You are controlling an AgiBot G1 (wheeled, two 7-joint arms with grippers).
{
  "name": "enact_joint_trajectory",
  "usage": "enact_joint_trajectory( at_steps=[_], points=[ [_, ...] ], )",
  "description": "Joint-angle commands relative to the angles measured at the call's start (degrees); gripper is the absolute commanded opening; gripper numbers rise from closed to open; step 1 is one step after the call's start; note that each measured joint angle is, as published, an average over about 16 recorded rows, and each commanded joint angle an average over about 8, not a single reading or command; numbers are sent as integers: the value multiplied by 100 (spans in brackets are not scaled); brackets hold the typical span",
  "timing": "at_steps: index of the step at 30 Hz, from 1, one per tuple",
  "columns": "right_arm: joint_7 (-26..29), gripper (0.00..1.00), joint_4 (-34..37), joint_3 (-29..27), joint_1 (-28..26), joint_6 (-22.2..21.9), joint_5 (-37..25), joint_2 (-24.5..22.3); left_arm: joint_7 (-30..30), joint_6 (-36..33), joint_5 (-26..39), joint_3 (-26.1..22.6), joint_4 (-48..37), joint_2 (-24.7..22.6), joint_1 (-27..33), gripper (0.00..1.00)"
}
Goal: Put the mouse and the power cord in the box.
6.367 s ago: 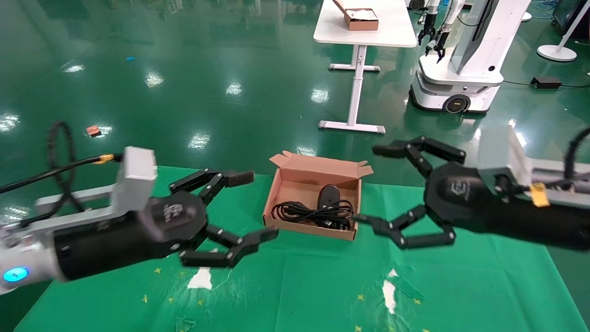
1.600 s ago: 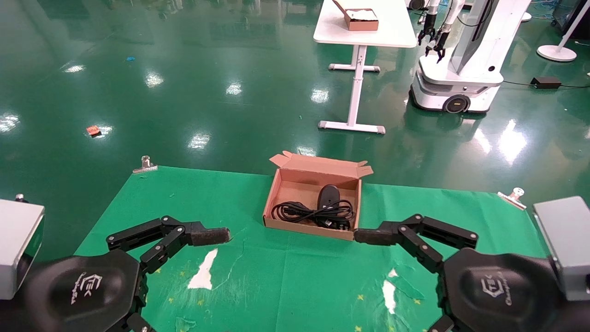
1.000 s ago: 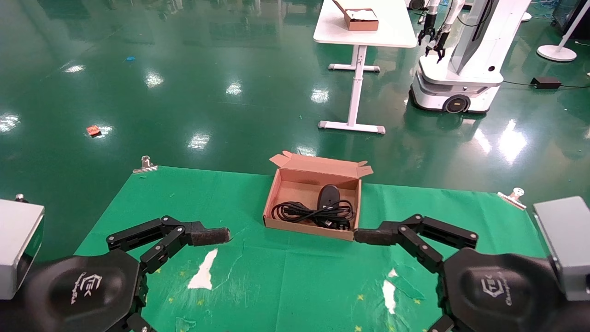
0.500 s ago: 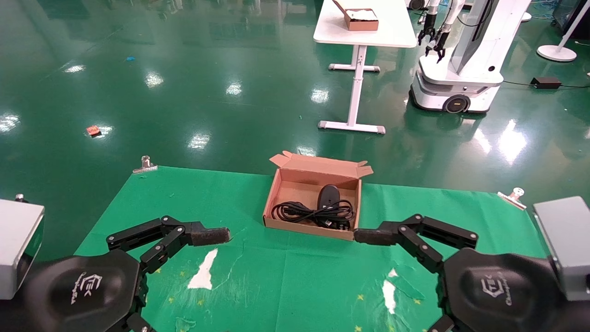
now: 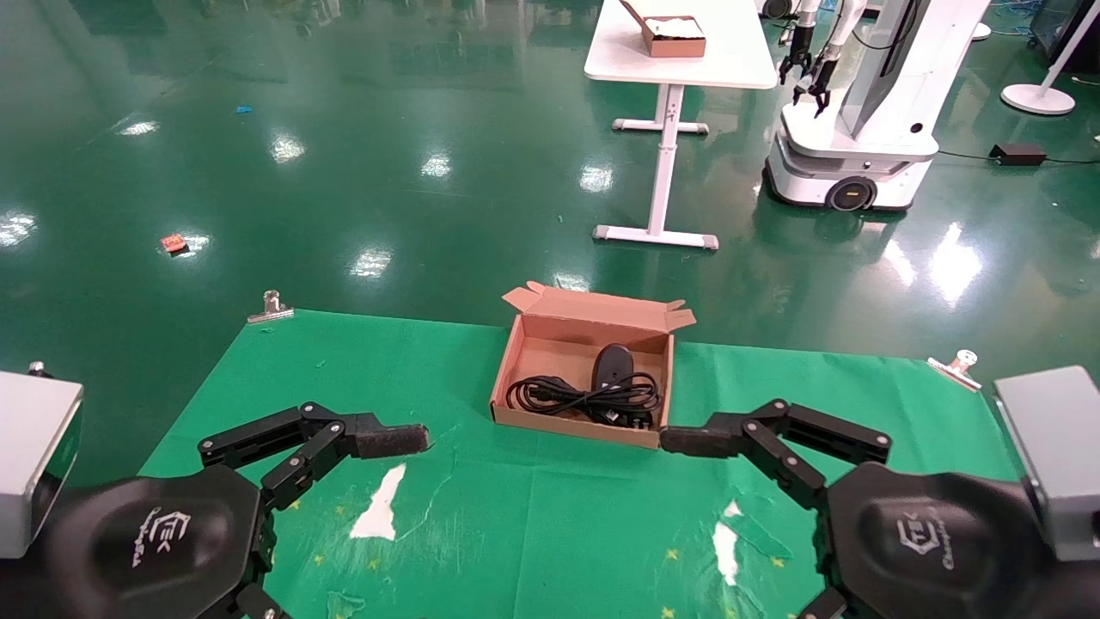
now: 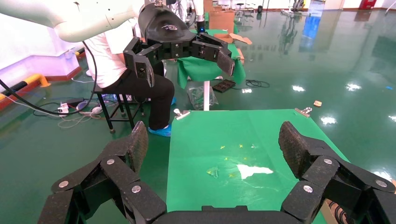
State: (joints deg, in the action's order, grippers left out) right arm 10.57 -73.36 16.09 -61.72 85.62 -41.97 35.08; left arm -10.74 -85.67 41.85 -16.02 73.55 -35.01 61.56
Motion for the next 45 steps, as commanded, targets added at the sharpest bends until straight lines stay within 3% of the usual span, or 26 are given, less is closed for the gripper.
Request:
enact_joint_trajectory(
  at_steps=[1,45],
  points=[
    [0,100,0,0,0,0,0,0,0,0,0,0,0,0,0,100],
    [0,100,0,0,0,0,0,0,0,0,0,0,0,0,0,100]
  ],
)
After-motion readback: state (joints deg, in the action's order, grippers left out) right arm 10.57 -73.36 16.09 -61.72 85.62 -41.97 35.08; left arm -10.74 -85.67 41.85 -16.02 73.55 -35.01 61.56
